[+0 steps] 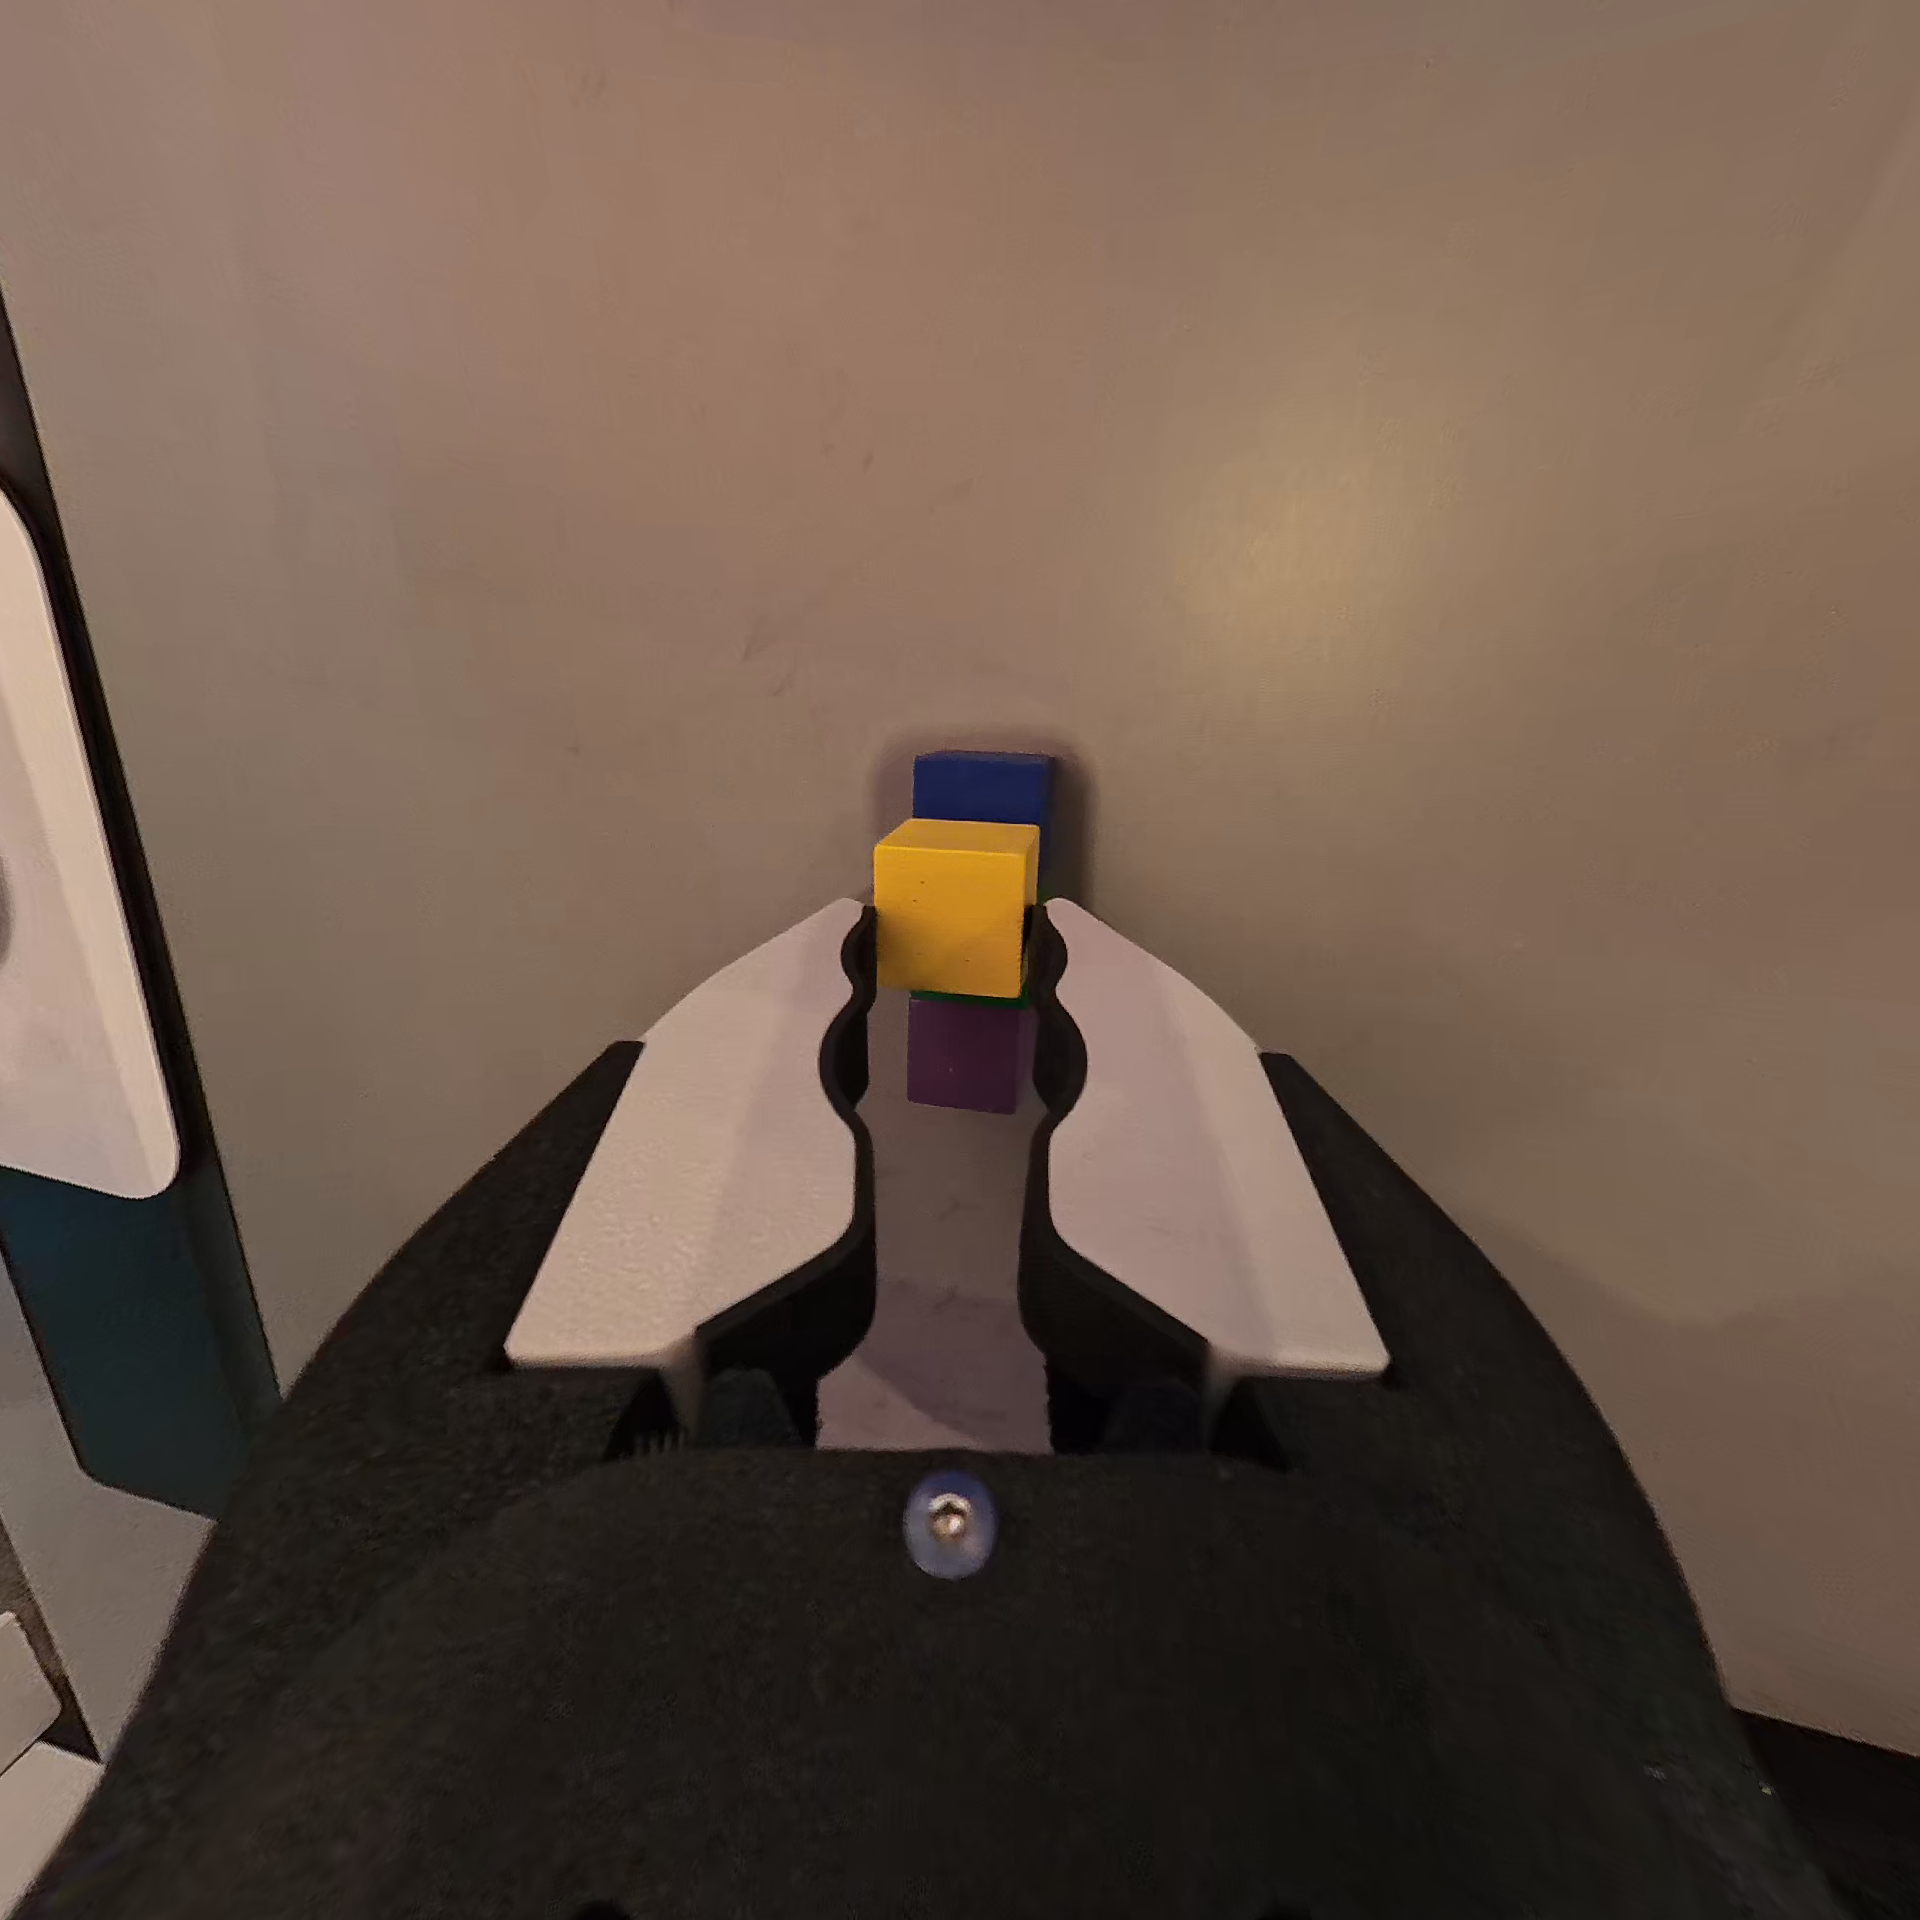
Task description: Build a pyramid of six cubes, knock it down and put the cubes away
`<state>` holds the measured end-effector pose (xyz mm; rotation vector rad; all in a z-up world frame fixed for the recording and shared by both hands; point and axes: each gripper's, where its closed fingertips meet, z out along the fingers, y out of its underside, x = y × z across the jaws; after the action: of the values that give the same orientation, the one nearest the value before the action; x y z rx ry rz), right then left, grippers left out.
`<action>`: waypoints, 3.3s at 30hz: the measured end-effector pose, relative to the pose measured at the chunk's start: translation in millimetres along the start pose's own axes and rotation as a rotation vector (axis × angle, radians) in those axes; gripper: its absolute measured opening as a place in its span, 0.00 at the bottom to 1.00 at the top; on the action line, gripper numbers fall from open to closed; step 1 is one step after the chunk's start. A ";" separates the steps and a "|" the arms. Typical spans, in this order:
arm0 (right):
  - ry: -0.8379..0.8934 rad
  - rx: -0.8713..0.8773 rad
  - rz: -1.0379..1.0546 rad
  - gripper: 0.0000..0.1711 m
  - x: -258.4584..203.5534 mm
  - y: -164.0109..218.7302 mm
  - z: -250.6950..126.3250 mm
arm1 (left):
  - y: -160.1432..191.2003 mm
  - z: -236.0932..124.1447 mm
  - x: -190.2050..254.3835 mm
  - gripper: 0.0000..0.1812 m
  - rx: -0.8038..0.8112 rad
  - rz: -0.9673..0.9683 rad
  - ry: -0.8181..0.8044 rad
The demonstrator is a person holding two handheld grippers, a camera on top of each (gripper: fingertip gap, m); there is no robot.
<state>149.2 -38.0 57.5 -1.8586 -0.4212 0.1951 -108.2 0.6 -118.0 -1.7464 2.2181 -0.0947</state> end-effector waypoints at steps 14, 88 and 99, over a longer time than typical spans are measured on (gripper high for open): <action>-0.007 -0.012 0.003 0.27 -0.2 3.0 1.5 | -0.4 -13.7 -13.9 0.31 -0.009 -0.013 -0.053; -0.015 -0.048 -0.026 0.27 -3.2 8.9 7.6 | 28.8 -22.4 -0.8 0.15 0.199 -0.042 -0.022; -0.009 -0.050 -0.016 0.27 0.7 12.1 4.8 | 28.2 -5.0 -2.5 0.15 0.157 -0.036 0.002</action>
<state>150.5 -36.8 44.6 -1.9036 -0.4505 0.1837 -135.5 9.3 -119.6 -1.7018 2.1188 -0.2711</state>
